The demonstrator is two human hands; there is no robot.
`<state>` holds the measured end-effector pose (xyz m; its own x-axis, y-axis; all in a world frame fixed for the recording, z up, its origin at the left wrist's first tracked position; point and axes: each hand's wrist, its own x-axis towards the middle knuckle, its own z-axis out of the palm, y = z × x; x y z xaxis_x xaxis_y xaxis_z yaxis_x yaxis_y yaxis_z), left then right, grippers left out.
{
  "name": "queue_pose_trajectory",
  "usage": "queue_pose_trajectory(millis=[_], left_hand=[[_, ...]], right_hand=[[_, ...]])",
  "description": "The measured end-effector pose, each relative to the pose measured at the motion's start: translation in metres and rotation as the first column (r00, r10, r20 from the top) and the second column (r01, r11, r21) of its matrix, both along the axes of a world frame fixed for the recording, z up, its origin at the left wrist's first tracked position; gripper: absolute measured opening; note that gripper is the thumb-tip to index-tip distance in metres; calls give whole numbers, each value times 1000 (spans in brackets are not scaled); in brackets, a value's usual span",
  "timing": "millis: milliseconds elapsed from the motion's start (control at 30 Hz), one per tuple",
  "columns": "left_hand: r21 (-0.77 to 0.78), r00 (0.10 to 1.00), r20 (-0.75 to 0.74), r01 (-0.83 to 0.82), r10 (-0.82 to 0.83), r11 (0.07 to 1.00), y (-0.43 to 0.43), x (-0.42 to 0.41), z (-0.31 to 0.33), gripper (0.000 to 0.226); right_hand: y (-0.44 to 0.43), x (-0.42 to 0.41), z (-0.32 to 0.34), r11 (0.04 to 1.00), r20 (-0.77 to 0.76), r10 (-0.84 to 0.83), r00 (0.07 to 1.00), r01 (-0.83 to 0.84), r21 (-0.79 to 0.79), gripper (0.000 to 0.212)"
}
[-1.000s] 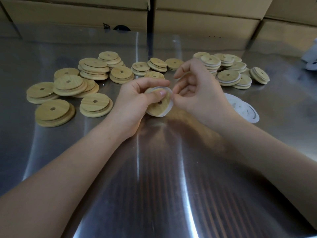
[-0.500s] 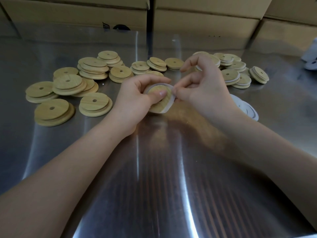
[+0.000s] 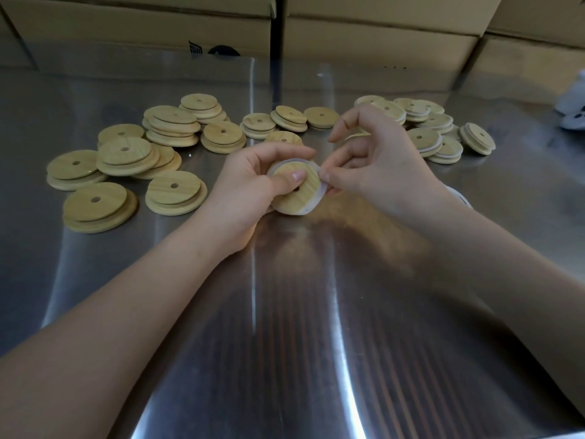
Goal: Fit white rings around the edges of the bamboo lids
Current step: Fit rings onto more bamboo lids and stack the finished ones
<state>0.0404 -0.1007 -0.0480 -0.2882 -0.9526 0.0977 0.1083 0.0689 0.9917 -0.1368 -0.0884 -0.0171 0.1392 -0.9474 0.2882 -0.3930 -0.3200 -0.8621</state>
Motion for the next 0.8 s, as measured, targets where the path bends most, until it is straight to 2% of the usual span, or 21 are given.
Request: queue_pose_trajectory(millis=[267, 500, 700, 800], left_hand=[[-65, 997, 72, -13, 18, 998, 0, 0, -1, 26], [-28, 986, -70, -154, 151, 988, 2, -3, 3, 23], [-203, 980, 77, -164, 183, 965, 2, -3, 2, 21], [-235, 976, 111, -159, 189, 959, 2, -4, 1, 22]], right_hand=[[1, 4, -8, 998, 36, -52, 998, 54, -39, 34], [5, 19, -16, 976, -39, -152, 988, 144, -164, 41], [7, 19, -16, 958, 21, -203, 979, 203, -201, 41], [9, 20, -13, 948, -14, -215, 977, 205, -243, 40]])
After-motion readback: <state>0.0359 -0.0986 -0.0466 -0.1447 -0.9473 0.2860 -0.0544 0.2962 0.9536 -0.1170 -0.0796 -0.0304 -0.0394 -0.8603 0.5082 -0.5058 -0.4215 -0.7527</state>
